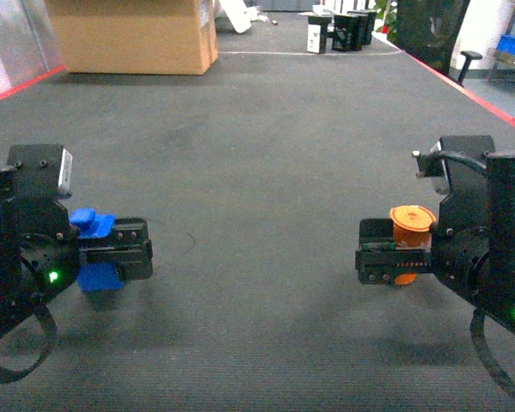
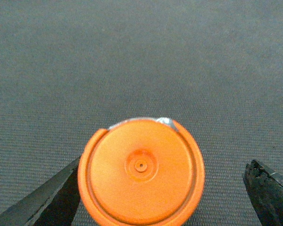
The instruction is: Sort blue parts and orange caps into right shelf containers
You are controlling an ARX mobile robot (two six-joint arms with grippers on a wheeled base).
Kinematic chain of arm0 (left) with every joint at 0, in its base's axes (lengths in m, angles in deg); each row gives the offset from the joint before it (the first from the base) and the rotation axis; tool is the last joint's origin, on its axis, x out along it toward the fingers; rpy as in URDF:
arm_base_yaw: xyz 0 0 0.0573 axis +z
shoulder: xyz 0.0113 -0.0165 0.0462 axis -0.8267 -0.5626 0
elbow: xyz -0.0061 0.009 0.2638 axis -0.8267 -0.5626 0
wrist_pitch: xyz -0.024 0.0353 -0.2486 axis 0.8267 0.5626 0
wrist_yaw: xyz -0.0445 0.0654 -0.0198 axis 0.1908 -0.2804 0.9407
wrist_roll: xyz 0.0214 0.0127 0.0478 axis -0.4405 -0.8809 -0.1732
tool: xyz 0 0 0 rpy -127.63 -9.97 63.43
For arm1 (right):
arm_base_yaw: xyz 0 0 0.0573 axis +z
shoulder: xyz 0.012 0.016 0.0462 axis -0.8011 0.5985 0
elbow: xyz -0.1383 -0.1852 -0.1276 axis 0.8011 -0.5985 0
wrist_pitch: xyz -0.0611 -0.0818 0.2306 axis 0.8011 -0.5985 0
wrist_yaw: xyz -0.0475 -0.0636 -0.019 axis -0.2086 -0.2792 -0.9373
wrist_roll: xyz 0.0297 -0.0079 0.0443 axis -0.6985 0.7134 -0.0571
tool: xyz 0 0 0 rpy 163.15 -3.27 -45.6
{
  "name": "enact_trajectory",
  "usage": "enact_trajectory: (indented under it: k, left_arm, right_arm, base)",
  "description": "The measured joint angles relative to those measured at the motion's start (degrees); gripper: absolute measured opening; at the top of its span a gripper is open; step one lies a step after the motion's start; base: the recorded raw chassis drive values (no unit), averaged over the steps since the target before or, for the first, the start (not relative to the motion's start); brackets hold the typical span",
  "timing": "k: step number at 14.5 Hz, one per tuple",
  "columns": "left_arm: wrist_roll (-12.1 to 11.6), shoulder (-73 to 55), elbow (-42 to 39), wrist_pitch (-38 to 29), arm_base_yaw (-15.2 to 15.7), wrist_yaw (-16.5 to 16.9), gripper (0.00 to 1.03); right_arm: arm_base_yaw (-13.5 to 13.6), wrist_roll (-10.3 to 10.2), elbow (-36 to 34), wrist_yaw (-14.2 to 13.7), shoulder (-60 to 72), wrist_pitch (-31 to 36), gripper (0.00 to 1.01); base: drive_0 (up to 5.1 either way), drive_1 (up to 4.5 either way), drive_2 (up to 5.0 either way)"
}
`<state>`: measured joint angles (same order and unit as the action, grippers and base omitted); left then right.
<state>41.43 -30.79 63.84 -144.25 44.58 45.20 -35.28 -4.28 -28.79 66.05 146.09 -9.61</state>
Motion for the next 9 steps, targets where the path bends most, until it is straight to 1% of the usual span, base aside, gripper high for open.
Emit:
enact_trajectory:
  k: [1, 2, 3, 5, 6, 7, 8, 9]
  left_arm:
    - [-0.13, -1.53, 1.11, 0.96, 0.26, -0.04, 0.98]
    - [-0.55, -1.53, 1.99, 2.08, 0.31, -0.66, 0.95]
    - [-0.55, -1.66, 2.14, 2.67, 0.31, -0.7, 0.83]
    - [-0.66, -1.73, 2.14, 3.1, 0.28, -0.85, 0.61]
    - [-0.59, -1.73, 2.14, 3.34, 0.28, -0.81, 0.47]
    - [-0.46, -1.51, 2.01, 3.1, 0.28, -0.85, 0.42]
    - [-0.55, -0.35, 0.68, 2.1, 0.31, -1.44, 0.42]
    - [-0.61, 3.08, -1.97, 0.26, 0.5, -1.75, 0.42]
  right_arm:
    - [0.04, -0.33, 1.03, 0.22, 3.56, 2.97, 0.98]
    - [0.04, 0.15, 2.08, -0.5, 3.87, 3.52, 0.84]
    - [0.04, 0.22, 2.23, -0.48, 4.0, 3.23, 0.71]
    - [0.04, 0.22, 2.16, -0.42, 4.0, 2.95, 0.49]
    - [0.02, 0.24, 1.66, -0.39, 3.78, 3.26, 0.44]
    - [-0.02, 0.39, 0.2, -0.28, 2.62, 4.0, 0.44]
    - [-0.44, 1.25, -2.62, -0.2, -0.24, 5.88, 0.44]
    - [-0.81, 1.68, -5.2, -0.15, -3.87, 7.69, 0.44]
  base:
    - [0.0, 0.0, 0.0]
    - [0.0, 0.0, 0.0]
    - [0.0, 0.0, 0.0]
    - [0.0, 0.0, 0.0]
    - [0.0, 0.0, 0.0]
    - [0.0, 0.0, 0.0]
    - [0.0, 0.0, 0.0]
    - [0.0, 0.0, 0.0]
